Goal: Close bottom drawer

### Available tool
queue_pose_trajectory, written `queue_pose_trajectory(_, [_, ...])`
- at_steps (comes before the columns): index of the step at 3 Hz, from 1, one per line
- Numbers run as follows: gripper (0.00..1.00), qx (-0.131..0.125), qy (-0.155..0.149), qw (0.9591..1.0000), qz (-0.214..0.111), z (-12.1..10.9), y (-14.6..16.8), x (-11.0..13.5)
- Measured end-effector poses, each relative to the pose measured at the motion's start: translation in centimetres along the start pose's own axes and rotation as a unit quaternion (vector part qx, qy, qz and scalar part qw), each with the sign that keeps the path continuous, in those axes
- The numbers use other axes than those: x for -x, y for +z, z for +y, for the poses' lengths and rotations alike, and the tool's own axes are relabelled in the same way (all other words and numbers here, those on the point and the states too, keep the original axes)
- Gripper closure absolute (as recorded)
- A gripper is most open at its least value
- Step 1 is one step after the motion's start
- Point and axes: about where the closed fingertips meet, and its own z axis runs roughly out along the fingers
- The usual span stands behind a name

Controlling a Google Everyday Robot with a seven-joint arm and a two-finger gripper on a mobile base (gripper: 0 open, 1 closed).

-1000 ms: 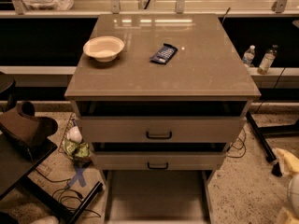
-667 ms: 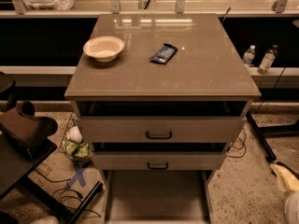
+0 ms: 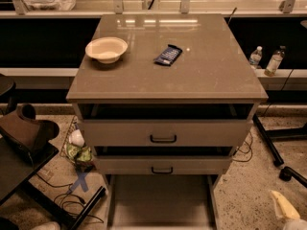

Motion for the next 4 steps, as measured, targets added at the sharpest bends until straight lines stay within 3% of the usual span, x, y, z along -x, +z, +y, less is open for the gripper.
queue_pose_trajectory(2, [0.00,0.027,-0.004,0.9992,-0.030,3.7,5.5,-1.3])
queue_pose_trajectory(3, [0.00,0.053,0.005,0.9981,-0.031,5.7,7.7,-1.5])
queue_pose_trajectory(4, [0.00,0.057,0.005,0.9978,-0.032,5.8,8.0,-1.5])
